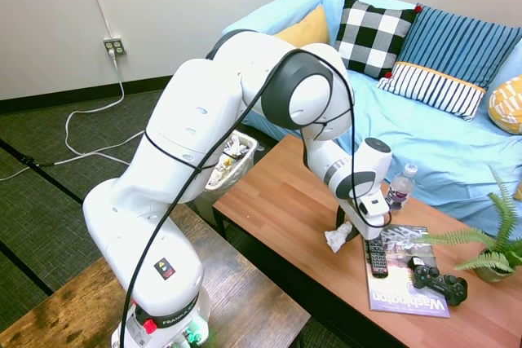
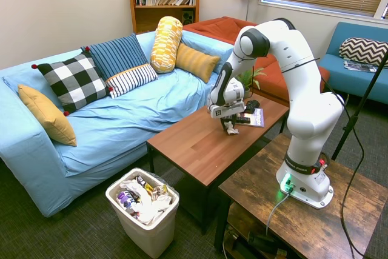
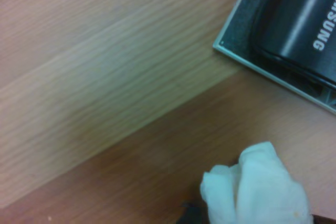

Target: Throw the tissue in the trash bin

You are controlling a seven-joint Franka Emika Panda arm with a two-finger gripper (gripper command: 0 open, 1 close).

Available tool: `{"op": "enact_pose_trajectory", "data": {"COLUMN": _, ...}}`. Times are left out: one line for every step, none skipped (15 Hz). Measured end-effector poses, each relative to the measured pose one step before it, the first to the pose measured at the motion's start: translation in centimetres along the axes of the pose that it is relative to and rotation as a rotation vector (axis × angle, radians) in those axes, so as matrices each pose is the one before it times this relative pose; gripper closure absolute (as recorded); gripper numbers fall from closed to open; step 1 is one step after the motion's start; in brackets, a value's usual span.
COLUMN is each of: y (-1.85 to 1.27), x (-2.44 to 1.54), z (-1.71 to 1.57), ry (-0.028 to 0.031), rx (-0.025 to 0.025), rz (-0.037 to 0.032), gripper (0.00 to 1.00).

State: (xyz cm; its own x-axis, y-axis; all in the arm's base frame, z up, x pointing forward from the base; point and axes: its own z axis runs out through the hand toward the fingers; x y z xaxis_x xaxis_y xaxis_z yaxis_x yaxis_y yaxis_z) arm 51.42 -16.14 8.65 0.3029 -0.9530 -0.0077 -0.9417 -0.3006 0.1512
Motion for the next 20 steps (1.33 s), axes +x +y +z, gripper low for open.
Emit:
{"op": "enact_pose_trajectory", "data": {"y": -0.001, "x": -0.004, "z": 0.003, "ry": -0.00055, "rx": 0.00036, "rz": -0.00172, "gripper": 1.0}}
{"op": "enact_pose_trajectory", "data": {"y": -0.006, "x": -0.01, "z": 0.0, "ry": -0.00003, "rx": 0.00001, "rz": -0.00106, "gripper": 1.0}}
{"op": "enact_pose_trajectory", "data": {"y": -0.003, "x": -0.005, "z": 0.0, "ry": -0.00002, "rx": 0.0, "rz": -0.00047, "gripper": 1.0}}
{"op": "enact_pose_trajectory", "data": {"y": 0.0, "x": -0.002, "z": 0.0, "ry": -0.00015, "rx": 0.00011, "rz": 0.00018, "gripper": 1.0}}
{"op": "enact_pose_trajectory", "data": {"y": -0.002, "x": 0.003, "z": -0.045, "ry": 0.00001, "rx": 0.00084, "rz": 0.00022, "gripper": 1.0}}
{"op": "enact_pose_trajectory", "data": {"y": -0.135, "x": -0.052, "z": -0.257, "ry": 0.00003, "rx": 0.00618, "rz": -0.00457, "gripper": 1.0}}
{"op": "enact_pose_trajectory", "data": {"y": -0.456, "x": -0.308, "z": -0.618, "ry": -0.00011, "rx": 0.01645, "rz": -0.01289, "gripper": 1.0}}
{"op": "enact_pose_trajectory", "data": {"y": -0.9, "x": -0.672, "z": -1.229, "ry": 0.00546, "rx": 0.02334, "rz": -0.01863, "gripper": 1.0}}
{"op": "enact_pose_trajectory", "data": {"y": -1.308, "x": -1.107, "z": -1.742, "ry": 0.01108, "rx": 0.02781, "rz": -0.02639, "gripper": 1.0}}
{"op": "enact_pose_trajectory", "data": {"y": -1.625, "x": -1.619, "z": -2.091, "ry": 0.00943, "rx": 0.02657, "rz": -0.02987, "gripper": 1.0}}
{"op": "enact_pose_trajectory", "data": {"y": -1.93, "x": -2.145, "z": -2.398, "ry": 0.00799, "rx": 0.02378, "rz": -0.02951, "gripper": 1.0}}
{"op": "enact_pose_trajectory", "data": {"y": -2.091, "x": -2.538, "z": -2.515, "ry": 0.00903, "rx": 0.01775, "rz": -0.02849, "gripper": 1.0}}
{"op": "enact_pose_trajectory", "data": {"y": -2.198, "x": -2.99, "z": -2.618, "ry": 0.01203, "rx": 0.01279, "rz": -0.0278, "gripper": 1.0}}
{"op": "enact_pose_trajectory", "data": {"y": -2.14, "x": -3.127, "z": -2.27, "ry": 0.0131, "rx": 0.00758, "rz": -0.02764, "gripper": 1.0}}
{"op": "enact_pose_trajectory", "data": {"y": -2.257, "x": -3.463, "z": -1.96, "ry": 0.01285, "rx": 0.0052, "rz": -0.03218, "gripper": 1.0}}
{"op": "enact_pose_trajectory", "data": {"y": -2.295, "x": -3.779, "z": -1.511, "ry": 0.01053, "rx": 0.00278, "rz": -0.03284, "gripper": 1.0}}
{"op": "enact_pose_trajectory", "data": {"y": -2.204, "x": -3.942, "z": -0.986, "ry": 0.00559, "rx": 0.00053, "rz": -0.03104, "gripper": 1.0}}
{"op": "enact_pose_trajectory", "data": {"y": -1.943, "x": -3.813, "z": -0.533, "ry": 0.00413, "rx": -0.00189, "rz": -0.03061, "gripper": 1.0}}
{"op": "enact_pose_trajectory", "data": {"y": -1.715, "x": -3.305, "z": -0.07, "ry": 0.00616, "rx": -0.00453, "rz": -0.0284, "gripper": 1.0}}
{"op": "enact_pose_trajectory", "data": {"y": -1.708, "x": -3.344, "z": 0.259, "ry": 0.00644, "rx": -0.00883, "rz": -0.02924, "gripper": 1.0}}
